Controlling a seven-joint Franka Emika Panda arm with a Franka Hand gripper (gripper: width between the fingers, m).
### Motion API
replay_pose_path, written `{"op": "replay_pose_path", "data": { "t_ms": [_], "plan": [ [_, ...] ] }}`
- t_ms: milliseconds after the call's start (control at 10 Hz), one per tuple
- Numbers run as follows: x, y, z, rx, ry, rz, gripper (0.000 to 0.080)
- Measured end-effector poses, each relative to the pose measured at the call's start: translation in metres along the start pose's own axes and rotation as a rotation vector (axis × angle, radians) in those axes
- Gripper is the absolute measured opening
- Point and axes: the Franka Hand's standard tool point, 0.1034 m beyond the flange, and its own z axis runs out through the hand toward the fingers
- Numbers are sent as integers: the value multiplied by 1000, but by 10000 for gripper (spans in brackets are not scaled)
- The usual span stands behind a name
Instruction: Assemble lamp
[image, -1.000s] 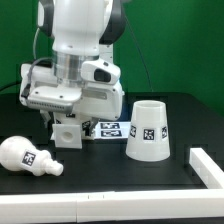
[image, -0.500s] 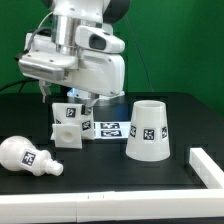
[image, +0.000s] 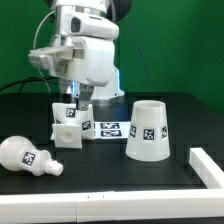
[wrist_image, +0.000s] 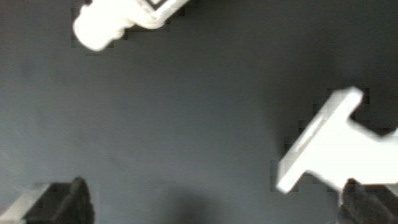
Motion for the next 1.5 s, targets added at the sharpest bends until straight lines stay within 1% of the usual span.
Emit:
{"op": "replay_pose_path", "data": {
  "t_ms": [100,300,500,700,800,900,1000,1100,1200,1300,1500],
  "plan": [
    [1,-2,3,-6,9,56,699],
    [3,-1,2,-4,15,142,699],
    [2,-1,2,-2,24,310,699],
    [1,5,-2,-3,33,656,699],
    [7,7,-3,-2,39,798,699],
    [9,4,-2,34,41,1004,699],
    [5,-1,0,103,38,1180,699],
    [4,3,-1,80,57,1200,699],
    [11,3,0,41,89,1206,699],
    [12,0,1,64,85,1270,699],
    [14,1,1,77,96,1410,699]
  ]
}}
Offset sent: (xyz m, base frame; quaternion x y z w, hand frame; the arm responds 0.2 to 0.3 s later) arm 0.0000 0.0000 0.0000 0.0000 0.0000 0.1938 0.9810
